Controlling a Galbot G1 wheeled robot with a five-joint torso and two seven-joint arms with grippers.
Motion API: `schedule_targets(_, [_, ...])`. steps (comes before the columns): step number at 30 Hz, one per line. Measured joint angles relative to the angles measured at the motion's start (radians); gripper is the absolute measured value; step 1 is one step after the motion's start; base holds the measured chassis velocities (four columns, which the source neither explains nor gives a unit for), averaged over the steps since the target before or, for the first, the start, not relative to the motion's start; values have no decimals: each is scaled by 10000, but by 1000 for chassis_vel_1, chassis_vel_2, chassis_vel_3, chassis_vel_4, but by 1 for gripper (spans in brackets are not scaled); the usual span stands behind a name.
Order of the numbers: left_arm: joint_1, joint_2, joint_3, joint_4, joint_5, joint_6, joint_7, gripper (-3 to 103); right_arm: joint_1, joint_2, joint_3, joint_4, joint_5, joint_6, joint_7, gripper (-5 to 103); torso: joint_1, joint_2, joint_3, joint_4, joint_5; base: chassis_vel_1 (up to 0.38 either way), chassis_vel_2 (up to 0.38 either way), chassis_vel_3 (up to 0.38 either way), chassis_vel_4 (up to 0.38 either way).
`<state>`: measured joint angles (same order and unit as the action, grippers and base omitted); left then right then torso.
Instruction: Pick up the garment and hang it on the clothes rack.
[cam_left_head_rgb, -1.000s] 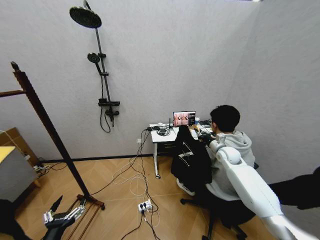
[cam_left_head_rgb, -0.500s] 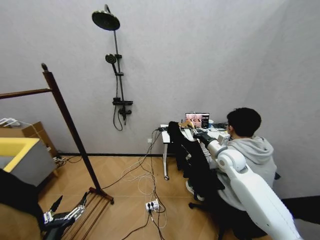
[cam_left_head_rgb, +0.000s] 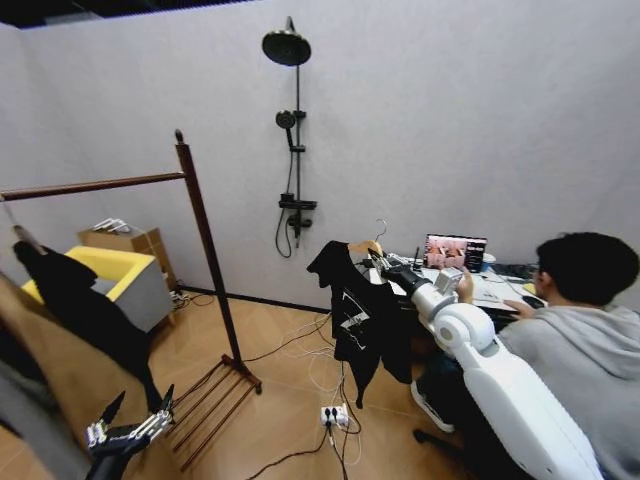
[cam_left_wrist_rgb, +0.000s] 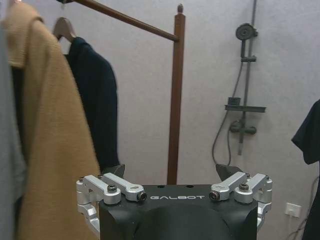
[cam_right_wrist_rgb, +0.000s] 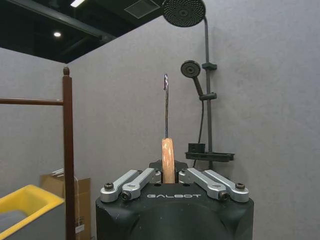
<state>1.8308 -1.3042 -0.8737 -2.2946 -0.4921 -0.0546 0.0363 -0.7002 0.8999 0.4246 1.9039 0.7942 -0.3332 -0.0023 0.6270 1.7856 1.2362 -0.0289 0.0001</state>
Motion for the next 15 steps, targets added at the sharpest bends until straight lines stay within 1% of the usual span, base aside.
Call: schedule_targets(15, [0, 0, 0, 0, 0, 0, 0, 100, -128, -79, 102, 178, -46, -31, 109, 10, 2, -2, 1, 0, 0, 129, 125, 127, 124])
